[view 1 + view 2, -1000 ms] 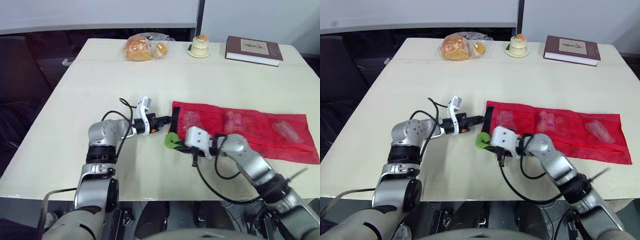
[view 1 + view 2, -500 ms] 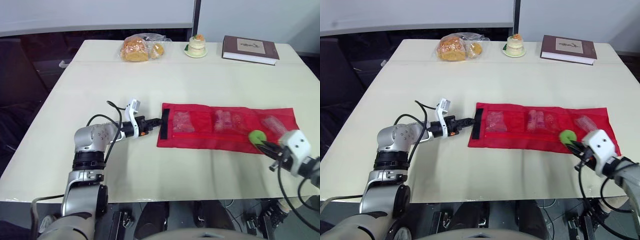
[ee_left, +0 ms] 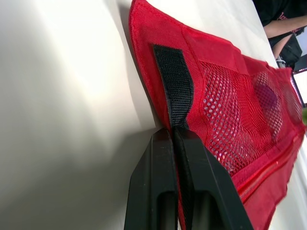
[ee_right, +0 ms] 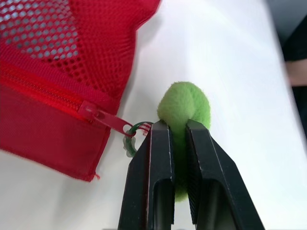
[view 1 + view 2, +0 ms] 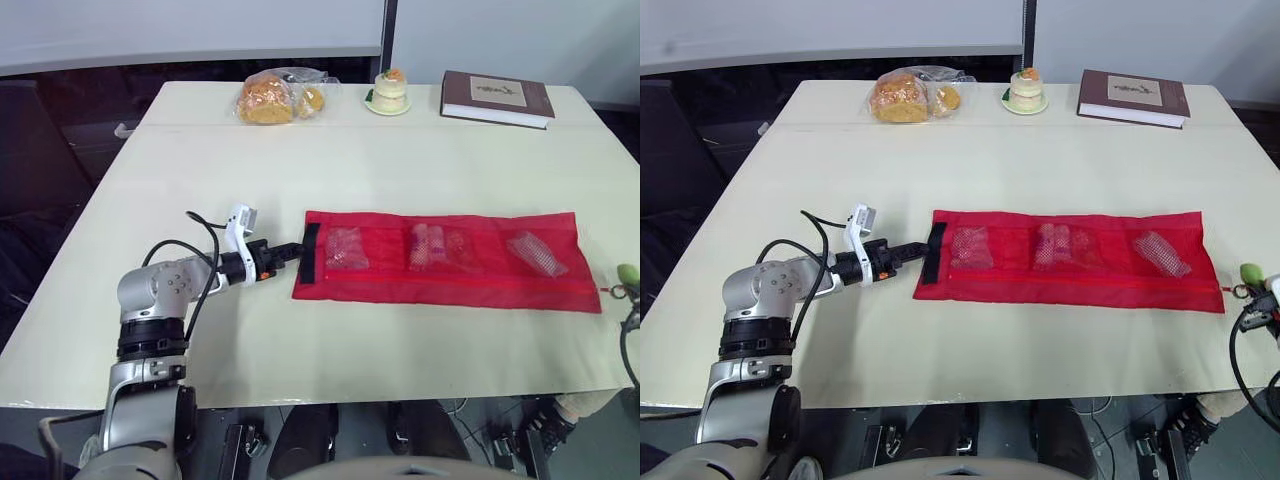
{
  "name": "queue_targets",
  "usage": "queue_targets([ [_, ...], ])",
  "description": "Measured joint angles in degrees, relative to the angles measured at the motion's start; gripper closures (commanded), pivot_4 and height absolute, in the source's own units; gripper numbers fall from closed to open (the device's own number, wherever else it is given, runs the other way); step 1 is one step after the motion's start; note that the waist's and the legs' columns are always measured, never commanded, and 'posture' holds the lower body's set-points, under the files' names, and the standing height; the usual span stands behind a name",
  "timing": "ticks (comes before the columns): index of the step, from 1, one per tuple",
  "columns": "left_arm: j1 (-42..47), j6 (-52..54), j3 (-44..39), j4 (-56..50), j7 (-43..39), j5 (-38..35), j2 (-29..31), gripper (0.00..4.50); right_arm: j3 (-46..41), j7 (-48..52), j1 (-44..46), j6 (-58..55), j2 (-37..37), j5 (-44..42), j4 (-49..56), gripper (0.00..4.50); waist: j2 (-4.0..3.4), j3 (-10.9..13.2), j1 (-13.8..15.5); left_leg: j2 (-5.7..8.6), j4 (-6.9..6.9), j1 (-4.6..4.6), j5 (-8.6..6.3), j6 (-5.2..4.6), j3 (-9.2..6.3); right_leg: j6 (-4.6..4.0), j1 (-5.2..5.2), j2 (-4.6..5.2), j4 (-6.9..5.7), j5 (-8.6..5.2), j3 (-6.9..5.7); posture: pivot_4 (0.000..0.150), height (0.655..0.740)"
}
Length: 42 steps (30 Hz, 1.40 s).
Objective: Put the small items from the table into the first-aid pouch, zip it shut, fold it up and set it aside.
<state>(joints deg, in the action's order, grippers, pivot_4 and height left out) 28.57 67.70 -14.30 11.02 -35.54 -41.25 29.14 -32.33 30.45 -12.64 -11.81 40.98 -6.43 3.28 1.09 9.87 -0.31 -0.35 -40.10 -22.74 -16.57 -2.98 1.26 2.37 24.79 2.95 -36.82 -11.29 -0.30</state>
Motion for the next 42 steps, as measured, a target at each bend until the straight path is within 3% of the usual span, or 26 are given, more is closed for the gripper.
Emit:
queue_targets([
  [2, -1.0, 1.2, -1.3, -1.6, 1.0, -0.8, 0.7, 4.50, -0.3, -0.3, 2.0, -1.0, -2.2, -3.0, 0.5, 4.32, 0.01, 0.0, -0.1, -0.04, 0.00, 0.00, 0.00, 0.01, -0.03, 0.01, 0.00, -0.01, 0.00, 0.01, -0.02, 0.150, 0.7289],
  [5, -1.9, 2.3, -3.6, -3.2, 2.5, -1.3, 2.0, 4.50, -1.0, 1.1, 2.9, -5.6, -4.8, -10.9, 3.4, 3.45, -0.05, 0.0, -0.1, -0.04, 0.00, -0.01, 0.00, 0.00, -0.04, 0.00, 0.00, 0.02, -0.01, 0.01, -0.03, 0.150, 0.7289],
  [10, -3.6, 2.4, -5.7, -4.4, 4.3, -1.5, 2.9, 4.50, -3.4, 4.0, 2.1, -11.8, -4.7, -20.0, 9.0, 1.27, -0.04, 0.0, 0.1, -0.02, 0.00, 0.00, 0.00, -0.01, -0.05, -0.01, -0.02, 0.05, -0.01, 0.01, -0.04, 0.150, 0.7289],
  [12, -4.4, 1.8, -5.5, -5.0, 4.2, -1.3, 3.4, 3.86, -4.0, 4.4, 1.2, -14.3, -4.8, -23.0, 10.8, 0.84, -0.04, 0.0, 0.1, -0.02, 0.00, 0.00, -0.01, -0.01, -0.05, -0.01, -0.01, 0.05, -0.01, 0.01, -0.04, 0.150, 0.7289],
  [13, -5.2, 0.9, -5.3, -5.5, 3.8, -1.0, 4.0, 3.51, -4.6, 4.9, -0.1, -16.3, -4.8, -25.4, 12.7, 0.24, -0.04, 0.0, 0.2, -0.04, 0.02, 0.00, -0.01, 0.00, -0.08, -0.01, -0.01, 0.06, -0.01, 0.01, -0.03, 0.150, 0.7289],
  [14, -5.3, 0.2, -5.3, -5.8, 3.5, -1.0, 4.2, 3.12, -5.0, 5.1, -0.8, -17.7, -4.8, -26.7, 13.5, 0.00, -0.03, 0.0, 0.2, -0.04, 0.02, 0.00, -0.01, 0.00, -0.08, -0.02, -0.01, 0.07, -0.01, 0.01, -0.03, 0.150, 0.7289],
  [21, -6.8, -11.8, -4.7, -9.0, -3.0, 1.4, 6.8, 0.07, -7.1, 2.1, -6.9, -26.9, -9.5, -37.2, 20.4, 0.00, -0.04, 0.0, 1.0, -0.06, 0.02, -0.03, -0.01, 0.00, -0.07, -0.04, 0.00, 0.22, 0.02, 0.00, 0.00, 0.150, 0.7289],
  [32, -6.1, -29.1, 7.2, -23.9, -25.7, 3.3, 14.1, 0.07, -4.1, -9.9, -7.6, -32.3, -17.0, -40.9, 22.6, 0.00, -0.13, 0.0, 1.1, -0.01, 0.03, -0.06, -0.02, -0.03, 0.01, -0.05, 0.01, 0.08, 0.06, -0.02, -0.02, 0.150, 0.7289],
  [42, 0.5, -29.3, 13.2, -29.9, -34.6, 0.9, 15.9, 0.07, -3.8, -8.9, -0.7, -30.1, -14.9, -38.8, 12.5, 0.00, -0.16, 0.0, 0.9, -0.01, 0.02, -0.04, -0.03, -0.06, 0.06, 0.12, 0.01, -0.13, 0.06, -0.11, 0.09, 0.150, 0.7289],
])
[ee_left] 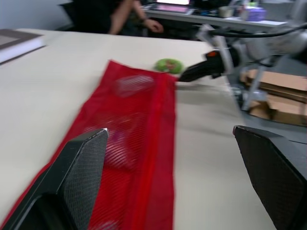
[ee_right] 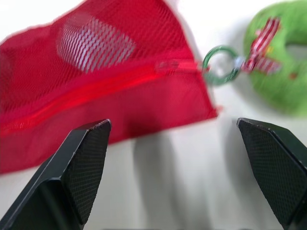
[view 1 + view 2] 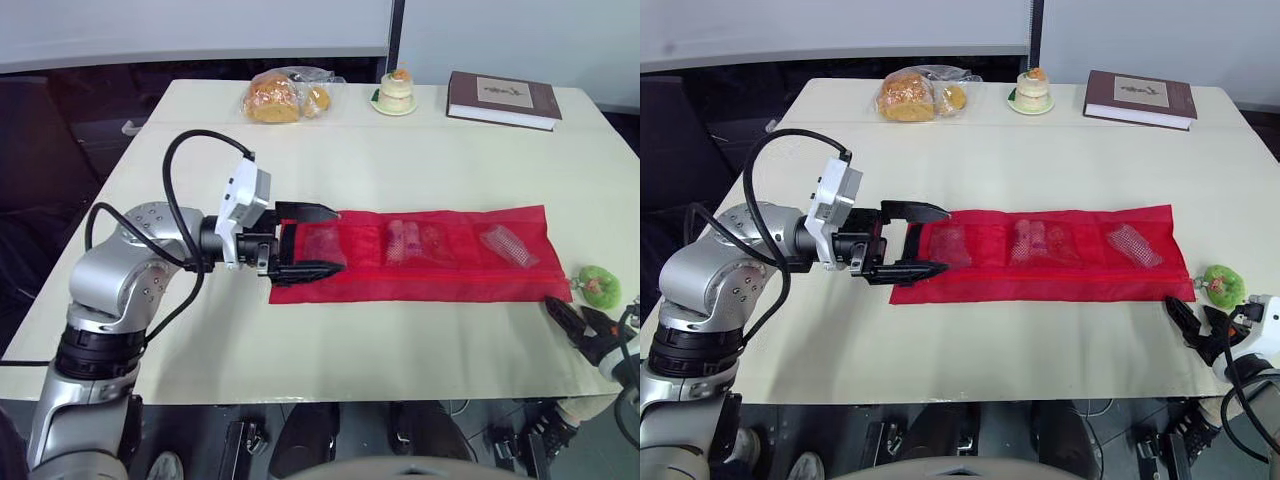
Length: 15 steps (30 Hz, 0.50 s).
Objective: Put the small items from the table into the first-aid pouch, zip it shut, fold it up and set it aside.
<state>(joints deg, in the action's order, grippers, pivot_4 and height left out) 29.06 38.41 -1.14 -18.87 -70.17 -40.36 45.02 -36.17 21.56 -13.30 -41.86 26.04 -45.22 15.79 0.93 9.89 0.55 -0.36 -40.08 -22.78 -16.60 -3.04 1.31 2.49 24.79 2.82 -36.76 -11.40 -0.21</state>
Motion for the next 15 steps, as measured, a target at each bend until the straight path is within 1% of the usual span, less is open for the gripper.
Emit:
queue_targets([
  [3, 0.3, 0.1, 0.1, -0.5, -1.2, -0.4, 0.8, 0.07, 0.0, 2.0, 2.8, 0.1, 1.4, -0.3, -4.1, 0.00, 0.00, 0.0, 0.0, -0.01, 0.00, 0.01, 0.00, 0.00, -0.03, 0.00, -0.01, -0.03, 0.00, 0.00, -0.01, 0.150, 0.7289],
  [6, 0.3, 0.1, 0.7, -0.9, -1.3, -0.4, 0.8, 0.07, 0.1, 6.5, 4.4, -0.9, 3.4, -2.4, -7.6, 0.00, 0.01, 0.0, 0.1, -0.01, 0.00, 0.01, 0.00, 0.00, -0.02, 0.00, -0.02, -0.03, 0.00, 0.00, 0.00, 0.150, 0.7289],
  [12, 0.0, 0.2, 1.2, -2.0, -0.1, -1.0, 0.3, 0.07, 2.2, 11.3, 7.9, -3.0, 4.9, -3.9, -11.2, 0.00, 0.05, 0.0, -0.6, -0.06, 0.00, 0.03, 0.00, 0.00, -0.04, -0.01, -0.02, -0.08, -0.01, 0.01, 0.00, 0.150, 0.7289],
  [15, -0.1, 0.2, 1.2, -2.7, 0.7, -1.7, 0.1, 0.00, 2.9, 12.0, 9.3, -3.4, 4.8, -4.5, -12.5, 0.83, 0.04, 0.0, -1.2, -0.08, 0.00, 0.03, 0.00, 0.00, -0.04, -0.02, -0.02, -0.11, -0.01, 0.04, 0.00, 0.150, 0.7289],
])
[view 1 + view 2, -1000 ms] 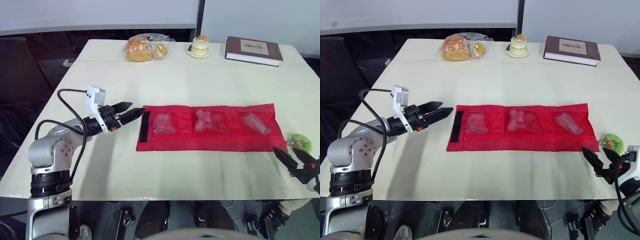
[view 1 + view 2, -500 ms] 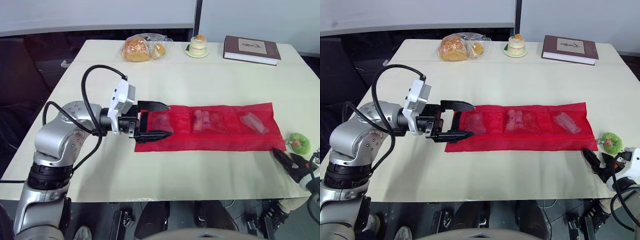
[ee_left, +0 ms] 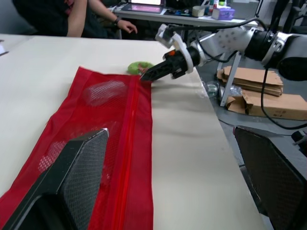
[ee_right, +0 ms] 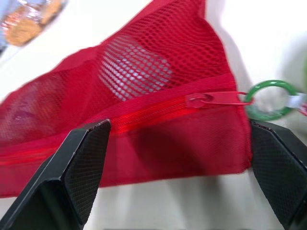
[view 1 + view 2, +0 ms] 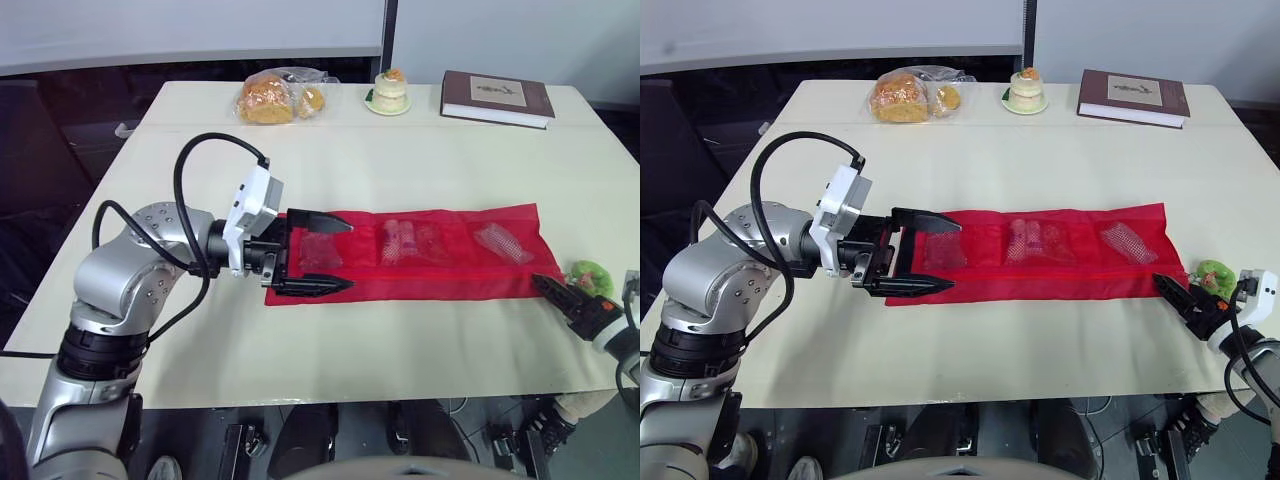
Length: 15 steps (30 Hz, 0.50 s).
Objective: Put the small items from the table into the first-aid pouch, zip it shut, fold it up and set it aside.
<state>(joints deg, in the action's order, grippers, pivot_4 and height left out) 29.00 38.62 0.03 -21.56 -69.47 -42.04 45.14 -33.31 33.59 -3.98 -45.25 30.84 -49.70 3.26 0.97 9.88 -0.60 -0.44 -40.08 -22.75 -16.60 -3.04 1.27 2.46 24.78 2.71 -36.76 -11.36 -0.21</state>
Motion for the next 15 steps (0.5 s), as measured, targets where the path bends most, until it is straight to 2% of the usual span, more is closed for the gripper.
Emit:
queue_targets([
  [2, -0.2, 0.0, 0.0, -0.3, 0.5, -0.2, 0.0, 0.00, 0.5, 0.1, 0.4, -0.1, -0.2, 0.0, -0.7, 1.66, 0.00, 0.0, -0.1, -0.02, 0.00, 0.00, 0.00, 0.00, 0.00, 0.01, 0.00, -0.02, 0.00, 0.00, 0.00, 0.150, 0.7289],
  [5, -0.7, -0.2, 0.0, -0.3, 1.7, -0.2, 0.0, 0.00, 1.6, 0.7, 0.5, 0.5, -1.0, 0.1, -1.5, 3.27, 0.00, 0.0, -0.1, -0.03, 0.00, 0.00, 0.00, 0.00, 0.00, 0.04, 0.00, -0.03, 0.00, 0.01, 0.00, 0.150, 0.7289],
  [8, -0.7, -0.2, 0.0, -0.3, 2.3, -0.3, -0.1, 0.00, 1.5, 0.8, 0.5, 0.7, -1.6, -0.1, -1.1, 3.97, 0.04, 0.0, -0.1, -0.03, 0.00, 0.00, 0.00, 0.00, 0.00, 0.06, -0.01, -0.03, 0.00, 0.02, 0.00, 0.150, 0.7289],
  [9, -0.7, -0.2, 0.0, -0.3, 2.5, -0.4, -0.3, 0.00, 1.5, 0.8, 0.5, 0.9, -2.1, -0.3, -0.4, 4.45, 0.10, -0.1, -0.1, -0.03, 0.00, 0.00, 0.00, 0.00, 0.00, 0.16, -0.01, -0.03, 0.01, 0.08, 0.00, 0.150, 0.7289],
  [15, -0.7, -0.8, 0.0, 0.2, 3.0, -0.3, -0.8, 0.00, -1.5, -0.3, -2.8, 0.9, -2.4, -2.8, 1.9, 4.48, 0.03, 0.0, 0.7, 0.03, 0.00, -0.03, 0.00, 0.00, 0.00, 0.16, -0.01, 0.03, 0.01, 0.08, 0.01, 0.150, 0.7289],
])
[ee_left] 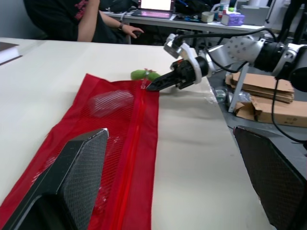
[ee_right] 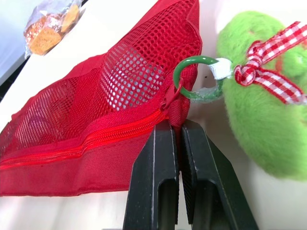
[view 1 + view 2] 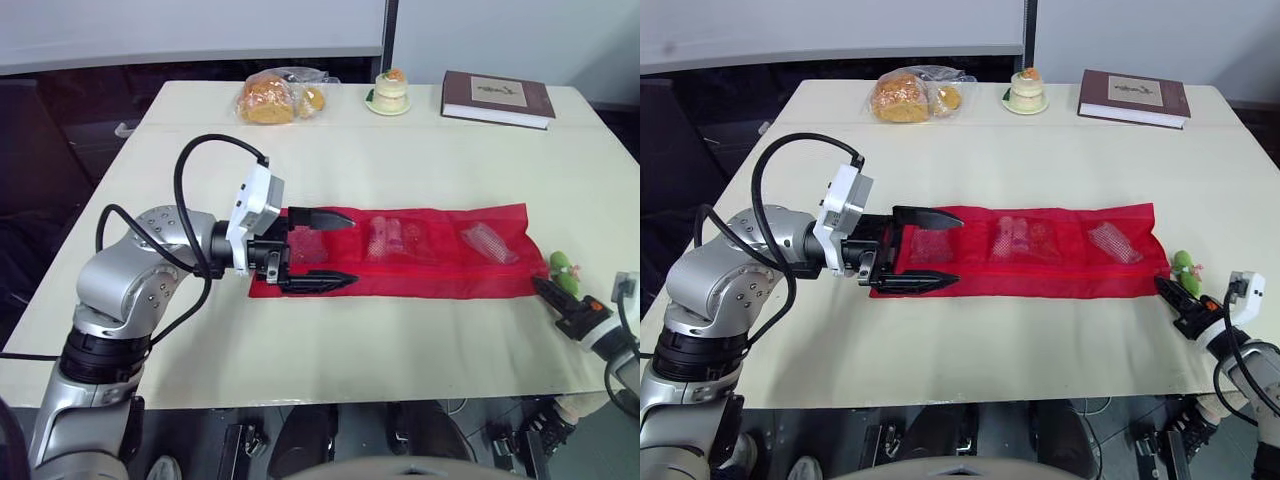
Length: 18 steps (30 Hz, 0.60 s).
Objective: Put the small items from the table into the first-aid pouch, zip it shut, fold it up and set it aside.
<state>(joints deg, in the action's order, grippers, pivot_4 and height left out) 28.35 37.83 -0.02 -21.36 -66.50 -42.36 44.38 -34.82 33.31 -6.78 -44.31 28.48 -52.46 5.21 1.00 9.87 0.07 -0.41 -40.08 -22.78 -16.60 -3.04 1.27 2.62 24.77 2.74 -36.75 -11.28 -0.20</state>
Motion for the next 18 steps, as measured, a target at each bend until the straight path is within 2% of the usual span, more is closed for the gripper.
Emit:
queue_targets([
  [5, 0.0, -0.8, 0.0, 0.8, 0.0, 0.0, -0.1, 0.00, -4.4, 0.0, -3.7, -0.8, 4.2, -2.1, 3.2, 4.48, -0.05, 0.0, 0.6, 0.04, -0.01, 0.01, 0.00, 0.00, 0.02, -0.09, -0.01, 0.00, 0.00, -0.13, 0.07, 0.150, 0.7289],
  [12, 0.6, -2.1, 0.0, 2.2, -0.2, 0.6, -0.2, 0.00, -9.4, 4.2, -5.3, -4.1, 15.7, -6.7, 11.0, 4.48, -0.11, 0.1, 0.6, 0.02, -0.01, 0.01, 0.00, -0.01, 0.00, -0.06, -0.01, -0.05, 0.00, -0.15, 0.06, 0.150, 0.7289],
  [17, 2.0, -3.6, -0.4, 2.9, -0.7, 0.9, 0.1, 0.00, -3.4, 4.8, 2.9, -7.0, 20.3, -10.9, 18.0, 4.48, -0.10, 0.1, 0.2, 0.00, -0.01, 0.01, 0.00, 0.00, -0.02, -0.06, 0.00, -0.07, -0.01, -0.14, 0.04, 0.150, 0.7289],
  [18, 2.6, -4.0, -0.8, 3.6, -1.0, 1.4, 0.8, 0.00, 1.2, 4.2, 7.2, -8.2, 21.2, -11.0, 19.0, 4.48, -0.05, 0.1, 0.1, -0.01, -0.01, 0.03, 0.00, 0.00, 0.01, -0.08, 0.00, -0.07, -0.02, -0.13, 0.04, 0.150, 0.7289],
])
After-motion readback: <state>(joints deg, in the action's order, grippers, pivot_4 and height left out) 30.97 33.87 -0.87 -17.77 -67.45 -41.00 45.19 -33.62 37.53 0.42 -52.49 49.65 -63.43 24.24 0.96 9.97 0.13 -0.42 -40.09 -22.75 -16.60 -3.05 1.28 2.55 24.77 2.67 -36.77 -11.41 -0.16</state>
